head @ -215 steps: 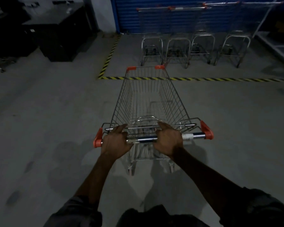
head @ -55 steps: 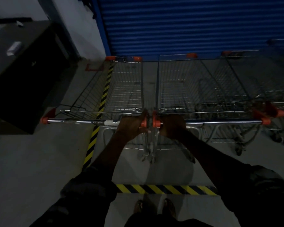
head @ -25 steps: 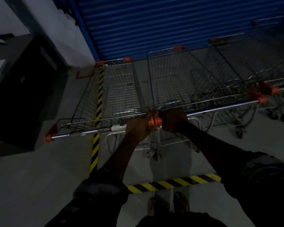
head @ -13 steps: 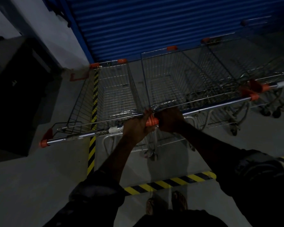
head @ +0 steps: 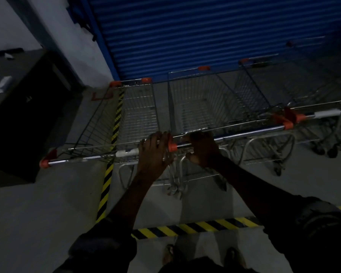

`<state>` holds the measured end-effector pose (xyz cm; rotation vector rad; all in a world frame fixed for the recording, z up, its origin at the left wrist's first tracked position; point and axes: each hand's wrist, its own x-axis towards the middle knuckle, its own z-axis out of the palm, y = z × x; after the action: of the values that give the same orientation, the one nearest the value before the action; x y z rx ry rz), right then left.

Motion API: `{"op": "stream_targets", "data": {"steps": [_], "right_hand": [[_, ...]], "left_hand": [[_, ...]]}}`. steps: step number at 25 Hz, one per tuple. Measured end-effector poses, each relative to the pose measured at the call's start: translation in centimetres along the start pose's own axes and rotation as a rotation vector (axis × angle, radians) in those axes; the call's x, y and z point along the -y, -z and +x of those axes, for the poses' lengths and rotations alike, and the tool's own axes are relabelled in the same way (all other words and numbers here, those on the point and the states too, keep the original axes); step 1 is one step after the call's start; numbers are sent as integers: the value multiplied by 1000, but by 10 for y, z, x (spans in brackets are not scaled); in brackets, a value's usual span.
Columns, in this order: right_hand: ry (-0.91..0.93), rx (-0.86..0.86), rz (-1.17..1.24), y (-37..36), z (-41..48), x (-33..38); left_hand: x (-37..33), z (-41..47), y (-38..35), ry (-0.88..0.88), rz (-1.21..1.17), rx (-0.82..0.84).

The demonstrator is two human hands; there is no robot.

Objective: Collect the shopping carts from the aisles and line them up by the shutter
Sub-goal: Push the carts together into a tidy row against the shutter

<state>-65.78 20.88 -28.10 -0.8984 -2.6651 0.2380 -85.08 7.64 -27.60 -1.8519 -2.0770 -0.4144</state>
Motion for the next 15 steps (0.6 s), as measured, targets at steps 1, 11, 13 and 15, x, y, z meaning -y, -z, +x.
{"op": "stream_targets", "data": {"steps": [1,11,13,15], "right_hand": [[10,-33,5,5,-6,-7],[68,-53,37,43,-49,-60],[54,37,-30,39,-45,-58],[37,140,-104,34,-37,-52]], "left_hand": [[-14,0,3,28,7,0],[-106,-2,9,172,-21,38],[-89,-4,14,312,11,57],[-60,-7,13,349,22,8]]}}
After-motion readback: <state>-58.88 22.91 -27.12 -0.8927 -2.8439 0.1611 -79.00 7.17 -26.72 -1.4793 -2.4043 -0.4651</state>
